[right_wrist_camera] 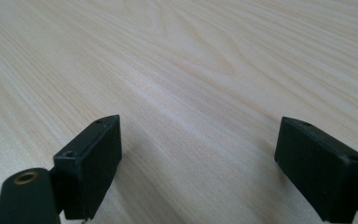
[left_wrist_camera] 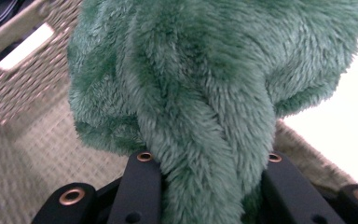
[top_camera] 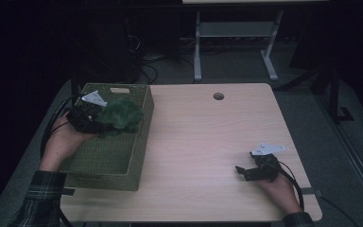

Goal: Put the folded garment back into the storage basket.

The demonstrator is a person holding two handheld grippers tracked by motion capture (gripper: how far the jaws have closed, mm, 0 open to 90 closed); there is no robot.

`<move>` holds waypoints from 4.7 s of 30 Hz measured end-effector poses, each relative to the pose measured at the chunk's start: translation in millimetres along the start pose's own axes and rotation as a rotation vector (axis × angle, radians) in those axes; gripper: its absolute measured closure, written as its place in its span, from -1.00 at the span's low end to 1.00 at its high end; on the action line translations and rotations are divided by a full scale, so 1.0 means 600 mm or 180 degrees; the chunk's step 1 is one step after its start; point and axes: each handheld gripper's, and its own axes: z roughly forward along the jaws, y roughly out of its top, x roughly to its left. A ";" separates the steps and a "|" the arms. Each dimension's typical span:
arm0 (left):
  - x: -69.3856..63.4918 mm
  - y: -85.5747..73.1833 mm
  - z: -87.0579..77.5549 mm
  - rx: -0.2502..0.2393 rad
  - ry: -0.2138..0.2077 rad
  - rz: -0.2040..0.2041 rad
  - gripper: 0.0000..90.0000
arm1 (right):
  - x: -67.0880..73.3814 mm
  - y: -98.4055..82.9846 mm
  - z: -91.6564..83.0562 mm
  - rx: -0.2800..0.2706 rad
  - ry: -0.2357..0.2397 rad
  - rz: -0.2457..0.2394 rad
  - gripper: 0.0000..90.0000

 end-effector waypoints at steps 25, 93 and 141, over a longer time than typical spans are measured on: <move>0.040 -0.114 0.135 0.0440 0.0188 -0.0489 0.57 | 0.000 0.000 0.000 0.0003 -0.0001 0.0002 -0.68; -0.063 0.032 0.067 -0.0663 -0.0318 -0.0409 -0.69 | 0.000 0.000 0.000 0.0000 -0.0002 -0.0001 -0.68; -0.283 -0.019 0.332 -0.0715 -0.0414 0.0078 -0.70 | 0.000 0.000 0.000 0.0000 -0.0002 -0.0008 -0.69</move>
